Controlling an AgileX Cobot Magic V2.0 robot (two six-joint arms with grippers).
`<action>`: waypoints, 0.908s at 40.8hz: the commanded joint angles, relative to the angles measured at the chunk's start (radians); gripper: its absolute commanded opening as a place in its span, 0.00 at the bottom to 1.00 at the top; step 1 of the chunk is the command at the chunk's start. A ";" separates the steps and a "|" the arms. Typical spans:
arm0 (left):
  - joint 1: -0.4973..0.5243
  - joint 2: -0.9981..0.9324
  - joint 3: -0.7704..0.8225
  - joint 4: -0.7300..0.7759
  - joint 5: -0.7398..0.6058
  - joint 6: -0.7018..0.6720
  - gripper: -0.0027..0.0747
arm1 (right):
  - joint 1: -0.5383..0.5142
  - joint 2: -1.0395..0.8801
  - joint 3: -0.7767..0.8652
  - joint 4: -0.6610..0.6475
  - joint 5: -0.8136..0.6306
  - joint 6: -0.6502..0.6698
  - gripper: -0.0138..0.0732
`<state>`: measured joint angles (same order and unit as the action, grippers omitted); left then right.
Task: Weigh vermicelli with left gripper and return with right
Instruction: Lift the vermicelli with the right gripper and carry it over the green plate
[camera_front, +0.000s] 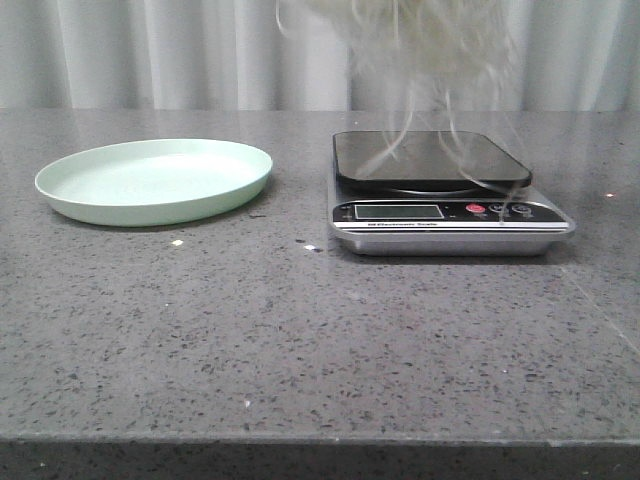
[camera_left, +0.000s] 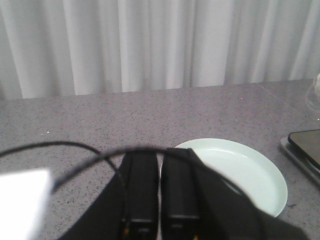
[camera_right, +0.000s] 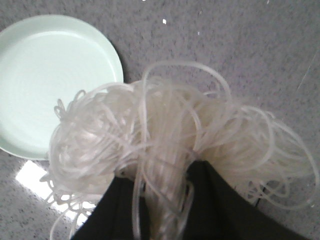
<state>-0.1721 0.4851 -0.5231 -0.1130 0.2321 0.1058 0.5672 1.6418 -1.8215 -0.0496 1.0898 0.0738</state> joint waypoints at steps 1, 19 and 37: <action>0.001 0.004 -0.028 -0.009 -0.082 -0.009 0.21 | -0.001 -0.056 -0.114 0.017 -0.053 -0.002 0.33; 0.001 0.004 -0.028 -0.009 -0.082 -0.009 0.21 | 0.019 0.058 -0.193 0.470 -0.220 -0.236 0.33; 0.001 0.004 -0.028 -0.009 -0.082 -0.009 0.21 | 0.107 0.301 -0.193 0.470 -0.357 -0.268 0.33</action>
<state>-0.1721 0.4851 -0.5231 -0.1130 0.2299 0.1058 0.6749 1.9756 -1.9828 0.3886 0.8347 -0.1768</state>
